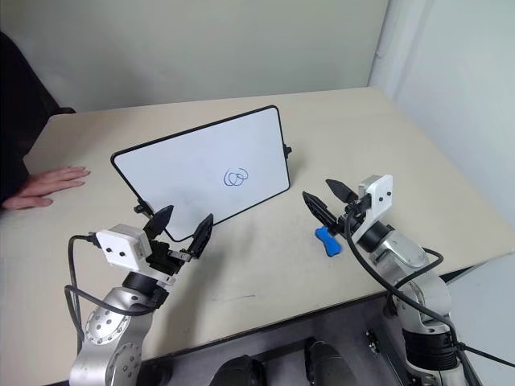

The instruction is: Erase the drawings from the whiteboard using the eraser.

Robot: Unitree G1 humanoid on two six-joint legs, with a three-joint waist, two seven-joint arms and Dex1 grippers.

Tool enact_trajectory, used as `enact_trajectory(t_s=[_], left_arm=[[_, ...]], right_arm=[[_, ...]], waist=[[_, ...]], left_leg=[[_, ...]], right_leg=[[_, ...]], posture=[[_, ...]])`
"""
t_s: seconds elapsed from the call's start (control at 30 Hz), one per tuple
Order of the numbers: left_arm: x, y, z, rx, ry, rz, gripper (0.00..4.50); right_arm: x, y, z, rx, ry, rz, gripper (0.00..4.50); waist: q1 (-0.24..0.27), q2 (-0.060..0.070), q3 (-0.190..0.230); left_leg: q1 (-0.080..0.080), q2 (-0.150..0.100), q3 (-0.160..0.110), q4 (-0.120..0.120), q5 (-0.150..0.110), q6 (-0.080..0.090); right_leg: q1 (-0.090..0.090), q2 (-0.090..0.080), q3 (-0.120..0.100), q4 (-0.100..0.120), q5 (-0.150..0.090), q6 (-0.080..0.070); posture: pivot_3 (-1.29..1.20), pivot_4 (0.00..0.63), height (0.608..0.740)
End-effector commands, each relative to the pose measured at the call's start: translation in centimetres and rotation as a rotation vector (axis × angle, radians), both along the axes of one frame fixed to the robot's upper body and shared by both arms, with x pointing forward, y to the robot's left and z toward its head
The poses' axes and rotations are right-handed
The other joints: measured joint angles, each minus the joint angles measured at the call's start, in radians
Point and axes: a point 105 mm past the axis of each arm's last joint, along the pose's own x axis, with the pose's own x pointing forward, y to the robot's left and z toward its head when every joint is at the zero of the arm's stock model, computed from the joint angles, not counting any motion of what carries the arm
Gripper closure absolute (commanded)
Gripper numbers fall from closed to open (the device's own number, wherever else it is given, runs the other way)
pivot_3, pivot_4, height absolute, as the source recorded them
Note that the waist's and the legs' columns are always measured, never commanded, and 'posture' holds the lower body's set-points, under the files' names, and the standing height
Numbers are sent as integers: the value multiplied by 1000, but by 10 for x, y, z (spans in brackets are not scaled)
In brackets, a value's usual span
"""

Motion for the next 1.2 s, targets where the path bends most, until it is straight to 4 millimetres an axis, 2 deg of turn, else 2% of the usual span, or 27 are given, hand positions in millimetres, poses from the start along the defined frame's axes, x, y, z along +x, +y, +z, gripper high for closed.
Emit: enact_trajectory(t_s=[0.03, 0.33, 0.47, 0.5, 0.57, 0.8, 0.93, 1.2], left_arm=[[-4, -1, 14, 4, -54, -20, 0], [-1, -3, 12, 17, -49, -22, 0], [-3, -5, 12, 25, -43, -20, 0], [-4, -5, 11, 25, -41, -19, 0], [-5, -5, 11, 22, -37, -17, 0], [-14, -5, 8, 6, -20, -1, 0], [-19, -5, 7, 0, -16, 9, 0], [-26, -8, 8, -10, -10, 6, 0]], right_arm=[[-4, 1, 9, 8, -47, 8, 969], [2, 0, -6, -70, 81, -8, 969], [6, -5, -22, -218, 174, -39, 92], [8, -8, -29, -272, 212, -56, 39], [10, -13, -39, -337, 283, -71, 39], [4, -25, -45, -467, 528, -8, 39], [1, -27, -48, -513, 608, 33, 39], [8, -29, -62, -578, 686, 65, 39]], waist=[[0, 0, 0], [0, 0, 0], [0, 0, 0], [0, 0, 0], [0, 0, 0], [0, 0, 0], [0, 0, 0], [1, 1, 1]], left_leg=[[0, 0, 0, 0, 0, 0], [0, 0, 0, 0, 0, 0], [0, 0, 0, 0, -1, 0], [0, 0, 0, 0, -1, 0], [0, 0, 0, 0, -1, 0], [0, 0, 1, -1, -2, 0], [0, 0, 1, -1, -3, 1], [0, 0, 1, -2, -5, 2]], right_leg=[[0, 0, 0, 0, 0, 0], [1, 0, 0, -1, 0, 0], [1, 0, 0, -1, 0, 0], [1, 0, 0, -1, 0, 0], [1, 0, 0, -2, 0, 0], [1, 0, -1, -3, -1, 1], [1, 1, -1, -5, -1, 2], [2, 1, -1, -7, -2, 3]], posture=[[0, 150, 735], [0, 150, 735], [0, 150, 735], [0, 150, 735], [0, 150, 735], [0, 150, 735], [0, 150, 735], [0, 150, 735]])
